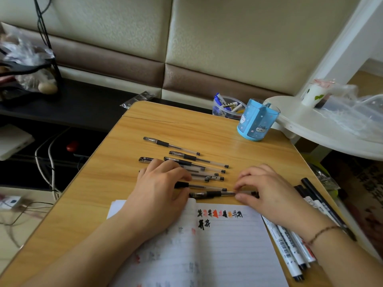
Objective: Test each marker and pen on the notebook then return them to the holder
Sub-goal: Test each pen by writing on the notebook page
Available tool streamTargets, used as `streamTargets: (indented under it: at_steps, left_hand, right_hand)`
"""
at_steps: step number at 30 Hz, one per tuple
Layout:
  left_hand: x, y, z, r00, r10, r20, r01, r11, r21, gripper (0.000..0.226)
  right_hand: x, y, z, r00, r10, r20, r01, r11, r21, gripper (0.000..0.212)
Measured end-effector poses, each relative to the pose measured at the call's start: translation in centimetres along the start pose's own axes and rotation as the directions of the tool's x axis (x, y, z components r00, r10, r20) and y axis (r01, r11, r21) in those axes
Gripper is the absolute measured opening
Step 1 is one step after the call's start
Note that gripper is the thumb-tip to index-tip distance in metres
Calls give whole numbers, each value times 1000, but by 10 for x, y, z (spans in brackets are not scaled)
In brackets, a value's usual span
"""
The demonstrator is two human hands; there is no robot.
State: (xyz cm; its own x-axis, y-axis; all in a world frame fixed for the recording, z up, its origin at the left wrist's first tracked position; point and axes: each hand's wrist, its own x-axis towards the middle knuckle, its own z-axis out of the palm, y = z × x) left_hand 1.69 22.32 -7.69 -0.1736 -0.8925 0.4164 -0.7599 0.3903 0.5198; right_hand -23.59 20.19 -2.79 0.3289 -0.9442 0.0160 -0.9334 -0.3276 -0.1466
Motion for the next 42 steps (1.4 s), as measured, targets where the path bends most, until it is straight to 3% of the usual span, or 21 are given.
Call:
streamTargets:
  at_steps: [3, 5, 9, 11, 13, 15, 16, 19, 21, 23, 26, 31, 35, 38, 42]
  left_hand:
    - [1, 1, -3, 1000, 19, 8, -19, 1000, -23, 35]
    - [0, 2, -5, 998, 57, 35, -56, 998, -22, 46]
    - [0, 12, -10, 982, 188, 8, -189, 980, 60, 37]
    - [-1, 18, -14, 972, 233, -32, -232, 972, 39, 36]
    - [-2, 23, -18, 961, 275, -23, -276, 959, -62, 34]
    - [-5, 28, -19, 951, 308, 40, -296, 937, -184, 26]
    - [-6, 31, -19, 941, 328, 82, -303, 926, -227, 23]
    - [-9, 38, -23, 888, 415, 196, -340, 882, -328, 20]
    - [-10, 38, -27, 854, 458, 247, -354, 859, -371, 16]
    - [-9, 34, -28, 843, 473, 257, -376, 859, -347, 14]
    - [-9, 30, -25, 835, 479, 270, -394, 864, -314, 18]
    - [-6, 21, -24, 880, 336, 335, -255, 931, -263, 23]
    - [-6, 12, -20, 918, 207, 339, -205, 978, -40, 30]
    - [-10, 14, -18, 936, 147, 320, -186, 978, 95, 40]
    - [-10, 22, -21, 946, 150, 286, -192, 974, 124, 43]
  right_hand:
    - [6, -6, -1, 998, -52, -46, 51, 998, -35, 16]
    - [1, -9, -7, 985, -95, -146, 90, 995, -39, 17]
    - [-20, -32, -25, 918, -61, -393, 198, 927, 318, 15]
    - [-31, -45, -24, 865, 32, -501, 282, 794, 538, 9]
    - [-38, -57, -17, 840, 165, -517, 360, 543, 759, 17]
    - [-41, -67, -7, 902, 165, -399, 344, 284, 895, 27]
    - [-41, -71, -1, 938, 100, -333, 301, 247, 921, 27]
    - [-40, -75, 14, 962, -2, -274, 259, 330, 908, 20]
    - [-41, -72, 17, 969, -50, -241, 245, 287, 926, 17]
    - [-42, -65, 15, 970, -128, -207, 233, 244, 941, 18]
    - [-43, -59, 10, 969, -160, -186, 230, 328, 916, 23]
    - [-43, -54, 15, 981, 47, -191, 176, 221, 959, 23]
    - [-39, -57, 29, 982, 120, -146, 76, 457, 886, 17]
    - [-36, -60, 38, 966, 167, -197, 96, 478, 873, 22]
    - [-34, -57, 48, 928, 199, -316, 154, 566, 810, 39]
